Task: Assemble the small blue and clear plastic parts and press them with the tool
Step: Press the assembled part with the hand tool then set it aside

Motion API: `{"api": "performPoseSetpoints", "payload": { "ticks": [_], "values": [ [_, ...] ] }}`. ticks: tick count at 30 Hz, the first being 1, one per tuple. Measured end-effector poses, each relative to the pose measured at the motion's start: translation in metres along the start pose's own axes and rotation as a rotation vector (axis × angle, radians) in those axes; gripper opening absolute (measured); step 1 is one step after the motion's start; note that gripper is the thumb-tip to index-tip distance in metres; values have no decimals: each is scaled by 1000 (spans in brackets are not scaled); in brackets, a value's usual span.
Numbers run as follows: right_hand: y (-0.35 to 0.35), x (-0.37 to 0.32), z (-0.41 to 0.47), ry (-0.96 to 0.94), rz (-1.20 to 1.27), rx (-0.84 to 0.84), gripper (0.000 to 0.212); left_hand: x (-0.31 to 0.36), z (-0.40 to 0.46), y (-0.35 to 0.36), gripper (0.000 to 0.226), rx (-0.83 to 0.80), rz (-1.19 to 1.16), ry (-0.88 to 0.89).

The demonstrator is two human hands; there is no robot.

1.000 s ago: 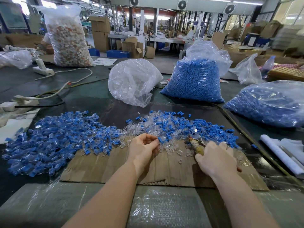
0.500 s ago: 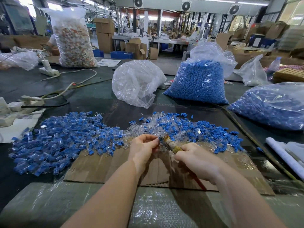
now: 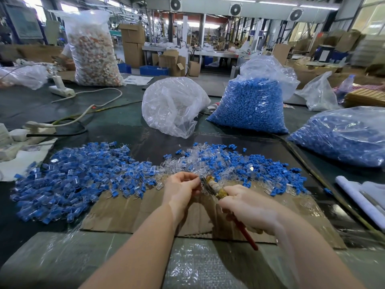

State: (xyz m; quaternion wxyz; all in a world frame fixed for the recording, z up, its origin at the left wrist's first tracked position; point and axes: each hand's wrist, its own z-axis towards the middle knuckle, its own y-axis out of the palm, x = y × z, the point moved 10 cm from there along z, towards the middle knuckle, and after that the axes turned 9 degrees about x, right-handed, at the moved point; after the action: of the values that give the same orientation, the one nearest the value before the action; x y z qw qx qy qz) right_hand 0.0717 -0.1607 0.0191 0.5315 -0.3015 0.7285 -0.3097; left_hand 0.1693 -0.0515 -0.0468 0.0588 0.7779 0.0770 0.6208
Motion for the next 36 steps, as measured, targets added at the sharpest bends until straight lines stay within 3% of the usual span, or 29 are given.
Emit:
{"api": "performPoseSetpoints", "payload": {
  "ticks": [10,14,18,23,27,32,36],
  "values": [
    [2,4,12,4,-80,92,23,4,-6,1,9,-43,18,13],
    [3,6,17,-20,-98,142,13,3,-5,0,9,-38,18,16],
    [3,8,16,-34,5,190,14,0,-1,-3,8,-12,13,14],
    [-14,18,12,-41,97,418,35,1,-2,-4,7,-1,9,54],
    [-37,41,12,39,-67,602,44,8,-7,-12,8,56,23,101],
    [-53,69,13,115,-326,696,46,67,-14,-55,11,394,593,520],
    [-57,81,14,166,-442,730,55,94,-6,-93,18,593,990,676]
  ]
}}
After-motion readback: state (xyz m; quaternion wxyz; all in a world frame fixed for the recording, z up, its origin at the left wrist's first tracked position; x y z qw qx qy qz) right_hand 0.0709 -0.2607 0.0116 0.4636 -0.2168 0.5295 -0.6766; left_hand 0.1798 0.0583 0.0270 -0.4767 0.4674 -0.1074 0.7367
